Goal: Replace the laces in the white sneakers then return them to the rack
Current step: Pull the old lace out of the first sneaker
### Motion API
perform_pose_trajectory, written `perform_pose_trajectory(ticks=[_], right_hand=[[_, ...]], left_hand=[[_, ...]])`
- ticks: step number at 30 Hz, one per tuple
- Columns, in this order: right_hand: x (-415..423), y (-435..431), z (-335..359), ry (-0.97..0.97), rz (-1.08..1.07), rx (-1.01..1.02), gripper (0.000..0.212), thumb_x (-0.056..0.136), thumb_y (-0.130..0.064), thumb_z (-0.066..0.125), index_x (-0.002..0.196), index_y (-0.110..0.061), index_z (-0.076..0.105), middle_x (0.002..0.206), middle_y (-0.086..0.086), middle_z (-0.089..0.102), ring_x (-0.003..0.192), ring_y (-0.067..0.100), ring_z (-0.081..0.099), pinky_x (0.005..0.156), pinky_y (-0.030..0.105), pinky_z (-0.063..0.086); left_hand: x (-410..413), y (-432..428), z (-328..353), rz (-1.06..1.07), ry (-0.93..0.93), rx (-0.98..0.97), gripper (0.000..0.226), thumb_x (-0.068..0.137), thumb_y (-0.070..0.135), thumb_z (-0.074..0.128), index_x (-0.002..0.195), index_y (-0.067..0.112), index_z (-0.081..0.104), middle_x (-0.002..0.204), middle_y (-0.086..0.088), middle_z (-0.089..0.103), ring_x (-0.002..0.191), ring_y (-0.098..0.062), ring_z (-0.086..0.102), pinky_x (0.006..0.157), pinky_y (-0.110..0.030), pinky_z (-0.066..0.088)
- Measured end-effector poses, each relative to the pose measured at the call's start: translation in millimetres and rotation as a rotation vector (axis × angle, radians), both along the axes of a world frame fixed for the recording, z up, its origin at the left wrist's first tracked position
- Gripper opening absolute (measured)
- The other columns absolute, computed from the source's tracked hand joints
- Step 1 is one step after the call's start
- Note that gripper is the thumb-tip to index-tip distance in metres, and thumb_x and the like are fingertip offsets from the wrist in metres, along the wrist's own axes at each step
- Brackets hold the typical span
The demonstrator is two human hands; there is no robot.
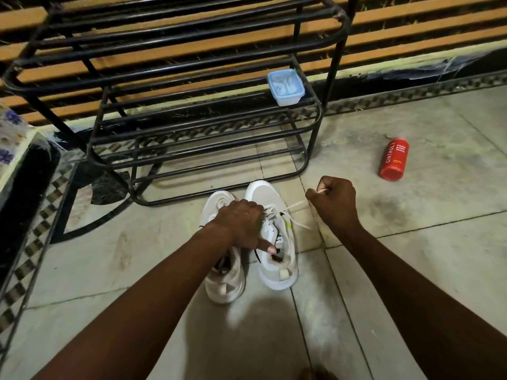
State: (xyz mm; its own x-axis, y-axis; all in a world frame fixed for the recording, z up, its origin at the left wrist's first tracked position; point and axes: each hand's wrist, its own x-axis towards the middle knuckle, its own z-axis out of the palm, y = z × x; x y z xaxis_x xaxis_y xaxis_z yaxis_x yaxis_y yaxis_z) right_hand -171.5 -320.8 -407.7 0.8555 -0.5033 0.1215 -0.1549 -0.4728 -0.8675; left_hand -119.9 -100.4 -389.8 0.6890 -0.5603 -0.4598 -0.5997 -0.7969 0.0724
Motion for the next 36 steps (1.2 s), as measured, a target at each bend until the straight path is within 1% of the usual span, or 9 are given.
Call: perform_pose_trajectory(ticks=[5, 8, 10, 13, 16, 18, 22, 28, 36], right_hand=[[2.3, 5.9, -13.7, -0.085, -0.238, 0.318, 0.038, 0.062, 0.002, 0.063, 0.052, -0.02, 0.034, 0.051, -0.008, 0.03, 0.051, 0.012, 0.029, 0.05, 0.026, 0.027], [1.2, -25.3, -12.9, -0.101, -0.366, 0.23, 0.024, 0.062, 0.004, 0.052, 0.059, -0.014, 0.038, 0.056, -0.004, 0.033, 0.051, 0.009, 0.027, 0.053, 0.026, 0.025], [-3.8, -46.8, -16.4, 0.016, -0.277, 0.063, 0.018, 0.068, 0.001, 0.061, 0.061, -0.009, 0.048, 0.055, -0.002, 0.045, 0.05, 0.01, 0.041, 0.055, 0.025, 0.033], [-18.1, -47.1, -23.9, 0.144, -0.078, 0.074, 0.021, 0.073, -0.011, 0.079, 0.068, -0.016, 0.059, 0.065, 0.0, 0.064, 0.062, 0.018, 0.062, 0.065, 0.029, 0.047], [-32.4, -28.5, -34.4, 0.155, 0.078, 0.064, 0.019, 0.076, -0.012, 0.082, 0.086, -0.02, 0.068, 0.087, -0.002, 0.071, 0.068, 0.015, 0.067, 0.067, 0.025, 0.048], [-41.4, -12.1, -36.3, 0.11, 0.147, 0.069, 0.029, 0.078, -0.014, 0.083, 0.103, -0.016, 0.069, 0.104, 0.001, 0.07, 0.076, 0.018, 0.068, 0.073, 0.027, 0.054], [-55.8, 22.7, -34.9, -0.03, 0.215, -0.244, 0.022, 0.084, -0.026, 0.079, 0.101, -0.019, 0.068, 0.104, -0.003, 0.065, 0.099, 0.02, 0.062, 0.083, 0.051, 0.05], [-52.0, 42.3, -32.5, 0.056, 0.46, -0.492, 0.035, 0.077, -0.041, 0.068, 0.103, -0.018, 0.069, 0.105, 0.0, 0.064, 0.099, 0.024, 0.062, 0.081, 0.044, 0.048], [-69.7, 57.9, -51.2, 0.017, 0.457, -0.271, 0.046, 0.091, -0.02, 0.054, 0.136, -0.01, 0.054, 0.13, 0.008, 0.055, 0.118, 0.021, 0.051, 0.101, 0.024, 0.039]], left_hand=[[-2.6, 4.5, 0.5, 0.018, 0.024, -0.017, 0.109, 0.062, 0.089, 0.069, 0.143, 0.02, 0.048, 0.147, -0.005, 0.052, 0.139, -0.029, 0.043, 0.109, -0.044, 0.039], [-2.6, 8.2, -2.7, 0.038, 0.038, -0.046, 0.11, 0.061, 0.089, 0.07, 0.146, 0.023, 0.045, 0.15, -0.003, 0.05, 0.141, -0.028, 0.041, 0.11, -0.045, 0.039], [-1.7, 8.3, -4.5, 0.038, 0.042, -0.068, 0.11, 0.061, 0.09, 0.069, 0.146, 0.025, 0.045, 0.149, -0.002, 0.051, 0.14, -0.027, 0.042, 0.11, -0.045, 0.04], [2.5, 10.1, -3.5, 0.074, 0.086, -0.105, 0.107, 0.061, 0.093, 0.065, 0.145, 0.029, 0.047, 0.147, 0.001, 0.054, 0.138, -0.024, 0.046, 0.11, -0.045, 0.044], [6.7, 8.6, -0.9, 0.144, 0.127, -0.162, 0.076, 0.08, 0.09, 0.046, 0.124, 0.03, 0.061, 0.127, -0.002, 0.065, 0.124, -0.027, 0.057, 0.101, -0.046, 0.049], [7.9, 1.4, -0.9, 0.15, 0.072, -0.191, 0.053, 0.099, 0.071, 0.035, 0.104, 0.026, 0.063, 0.112, -0.007, 0.067, 0.113, -0.031, 0.06, 0.094, -0.046, 0.05], [5.0, -12.9, -2.9, 0.067, -0.188, -0.211, 0.024, 0.101, 0.039, 0.051, 0.11, 0.023, 0.067, 0.119, -0.004, 0.063, 0.117, -0.028, 0.059, 0.085, -0.039, 0.05], [8.5, -25.0, -18.7, -0.035, -0.256, -0.175, 0.023, 0.091, 0.026, 0.062, 0.111, 0.016, 0.065, 0.119, -0.005, 0.054, 0.116, -0.028, 0.058, 0.083, -0.042, 0.055], [17.5, -28.6, -37.0, -0.126, -0.321, -0.125, 0.028, 0.098, 0.023, 0.053, 0.119, 0.004, 0.054, 0.113, -0.019, 0.066, 0.097, -0.039, 0.066, 0.079, -0.042, 0.05]])
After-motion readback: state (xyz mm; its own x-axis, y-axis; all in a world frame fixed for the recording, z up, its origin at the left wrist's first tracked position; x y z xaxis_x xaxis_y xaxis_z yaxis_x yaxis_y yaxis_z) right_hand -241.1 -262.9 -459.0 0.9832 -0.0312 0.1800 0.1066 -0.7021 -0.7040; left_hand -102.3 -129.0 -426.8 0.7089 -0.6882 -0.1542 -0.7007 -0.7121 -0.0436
